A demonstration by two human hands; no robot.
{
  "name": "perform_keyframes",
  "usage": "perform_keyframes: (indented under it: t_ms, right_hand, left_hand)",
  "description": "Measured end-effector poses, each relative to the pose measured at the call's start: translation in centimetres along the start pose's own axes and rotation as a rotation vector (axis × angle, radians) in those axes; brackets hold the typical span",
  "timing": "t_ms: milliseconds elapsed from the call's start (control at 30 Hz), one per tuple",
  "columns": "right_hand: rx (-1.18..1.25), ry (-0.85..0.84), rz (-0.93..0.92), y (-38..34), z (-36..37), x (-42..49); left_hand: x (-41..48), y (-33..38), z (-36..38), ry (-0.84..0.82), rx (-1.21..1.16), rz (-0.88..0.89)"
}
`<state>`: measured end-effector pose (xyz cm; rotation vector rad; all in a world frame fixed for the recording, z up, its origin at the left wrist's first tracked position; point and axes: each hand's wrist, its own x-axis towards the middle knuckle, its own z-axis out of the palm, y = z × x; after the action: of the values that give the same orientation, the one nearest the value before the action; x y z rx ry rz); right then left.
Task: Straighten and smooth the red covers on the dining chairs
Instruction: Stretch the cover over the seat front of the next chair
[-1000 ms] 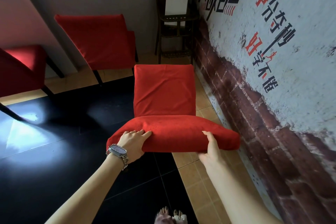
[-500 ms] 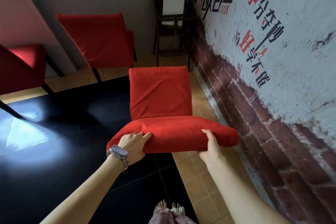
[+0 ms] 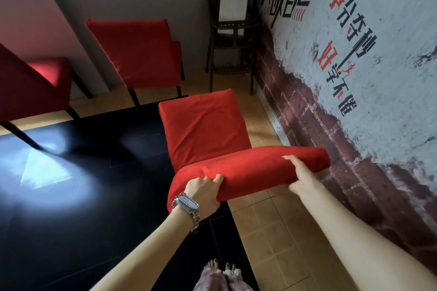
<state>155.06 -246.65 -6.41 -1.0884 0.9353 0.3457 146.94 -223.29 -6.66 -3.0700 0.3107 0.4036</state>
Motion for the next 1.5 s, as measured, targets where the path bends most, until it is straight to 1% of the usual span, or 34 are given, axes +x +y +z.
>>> perform_keyframes:
  t_ms: [233, 367, 433, 567, 600, 633, 667, 700, 733, 767, 800, 833, 900, 1033, 1200, 1267, 1367, 1433, 1500]
  right_hand:
    - [-0.082, -0.005, -0.013, -2.5, 2.5, 0.4]
    - [-0.183, 0.071, -0.054, -4.1, 5.5, 0.7]
    - [-0.302, 0.120, -0.109, -4.9, 6.8, 1.1]
    - [-0.732, 0.291, -0.295, -5.5, 8.7, 2.4]
    - [-0.844, 0.310, -0.378, -5.4, 9.1, 2.3]
    - [-0.959, 0.313, -0.518, -5.3, 9.2, 2.2]
    - [-1.095, 0.292, -0.705, -5.2, 9.2, 2.2]
    - [-1.260, 0.232, -0.909, -5.1, 9.1, 2.2]
    - [-1.448, 0.119, -1.070, -5.3, 9.1, 2.2]
    - [-1.642, -0.017, -1.153, -5.7, 9.2, 2.2]
    - [-1.823, -0.127, -1.180, -6.2, 9.6, 2.3]
    - [-1.978, -0.184, -1.192, -6.7, 10.1, 2.5]
    - [-2.177, -0.210, -1.227, -7.7, 11.3, 3.1]
    - [-2.267, -0.222, -1.366, -9.1, 13.3, 4.4]
    - [-2.257, -0.405, -1.478, -10.7, 15.5, 5.6]
    - [-2.218, -0.495, -1.442, -11.8, 16.4, 6.3]
    - [-2.143, -0.634, -1.374, -13.1, 17.6, 7.0]
    - [-2.075, -0.705, -1.464, -13.4, 17.7, 7.5]
    - [-1.982, -0.712, -1.598, -13.3, 17.5, 8.0]
  left_hand:
    - [0.9, -1.0, -1.7, 0.046, -0.035, -0.019]
    - [2.9, -3.2, -3.5, 0.082, -0.038, -0.052]
    - [4.0, -4.2, -4.4, 0.074, -0.043, -0.078]
    - [6.0, -6.0, -5.3, 0.076, -0.045, -0.111]
    - [6.6, -6.6, -5.6, 0.080, -0.049, -0.124]
    - [7.2, -7.1, -5.9, 0.083, -0.054, -0.138]
    - [7.8, -7.7, -6.2, 0.081, -0.057, -0.150]
    - [8.4, -8.2, -6.5, 0.075, -0.056, -0.157]
    - [9.0, -8.7, -6.7, 0.070, -0.054, -0.162]
    - [9.5, -9.2, -6.8, 0.072, -0.052, -0.165]
    - [9.9, -9.6, -6.9, 0.079, -0.049, -0.169]
    - [10.3, -10.0, -6.9, 0.086, -0.045, -0.172]
    - [11.0, -10.7, -7.0, 0.087, -0.045, -0.169]
    - [12.2, -11.7, -6.8, 0.119, -0.034, -0.182]
    - [13.1, -12.0, -7.2, 0.147, -0.019, -0.253]
    - [13.3, -11.9, -7.1, 0.152, -0.020, -0.297]
    - [13.2, -10.8, -6.7, 0.224, -0.016, -0.409]
    - [13.0, -9.7, -6.4, 0.261, -0.024, -0.496]
    - [13.1, -9.0, -6.5, 0.270, -0.027, -0.561]
